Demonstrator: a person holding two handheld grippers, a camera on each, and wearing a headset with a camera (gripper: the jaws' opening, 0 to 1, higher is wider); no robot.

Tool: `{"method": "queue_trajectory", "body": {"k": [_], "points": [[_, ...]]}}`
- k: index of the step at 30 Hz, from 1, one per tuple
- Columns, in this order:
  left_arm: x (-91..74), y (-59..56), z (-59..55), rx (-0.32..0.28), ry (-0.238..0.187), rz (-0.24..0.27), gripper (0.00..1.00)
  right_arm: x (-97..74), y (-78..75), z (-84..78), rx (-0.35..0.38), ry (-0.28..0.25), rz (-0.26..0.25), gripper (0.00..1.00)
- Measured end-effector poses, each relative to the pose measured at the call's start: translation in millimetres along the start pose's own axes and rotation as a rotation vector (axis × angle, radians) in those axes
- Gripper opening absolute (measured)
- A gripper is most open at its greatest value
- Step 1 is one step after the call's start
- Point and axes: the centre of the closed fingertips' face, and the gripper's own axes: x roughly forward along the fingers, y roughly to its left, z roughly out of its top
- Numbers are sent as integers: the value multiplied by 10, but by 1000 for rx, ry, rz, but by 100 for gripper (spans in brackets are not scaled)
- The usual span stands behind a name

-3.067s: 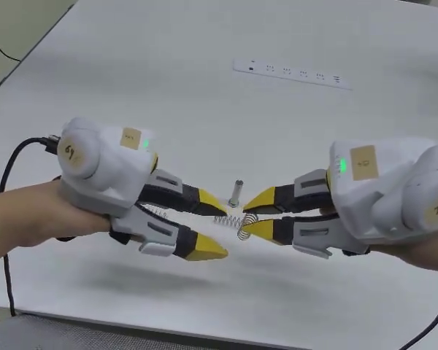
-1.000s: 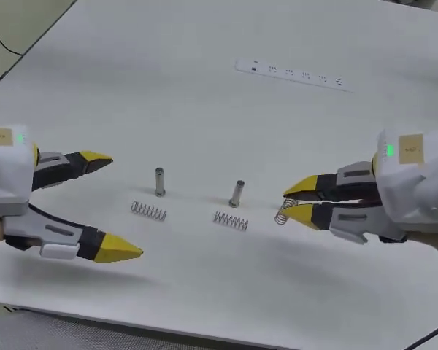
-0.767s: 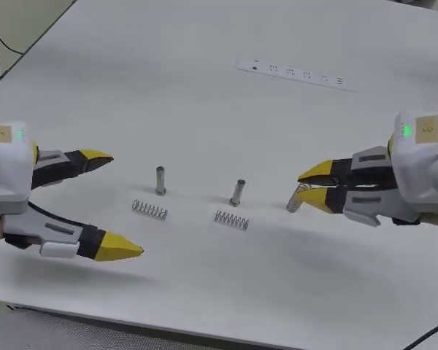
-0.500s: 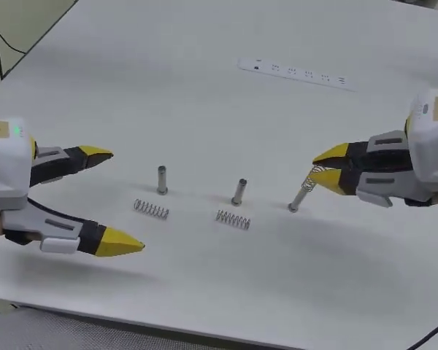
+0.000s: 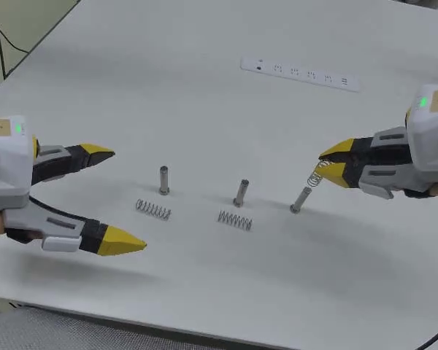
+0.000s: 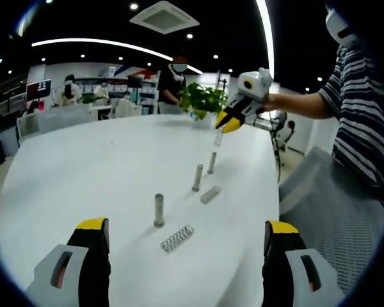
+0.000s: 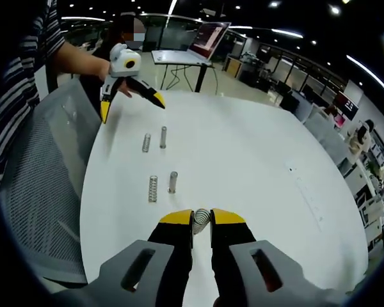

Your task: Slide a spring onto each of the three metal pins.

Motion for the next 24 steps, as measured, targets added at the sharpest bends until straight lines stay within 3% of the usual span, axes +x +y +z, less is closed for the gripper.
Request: {"method": "queue_trajectory", "body": {"k": [24], "points": [[-8, -13, 3, -12, 0, 6, 97, 121, 18, -166, 49, 17, 10, 7]]}}
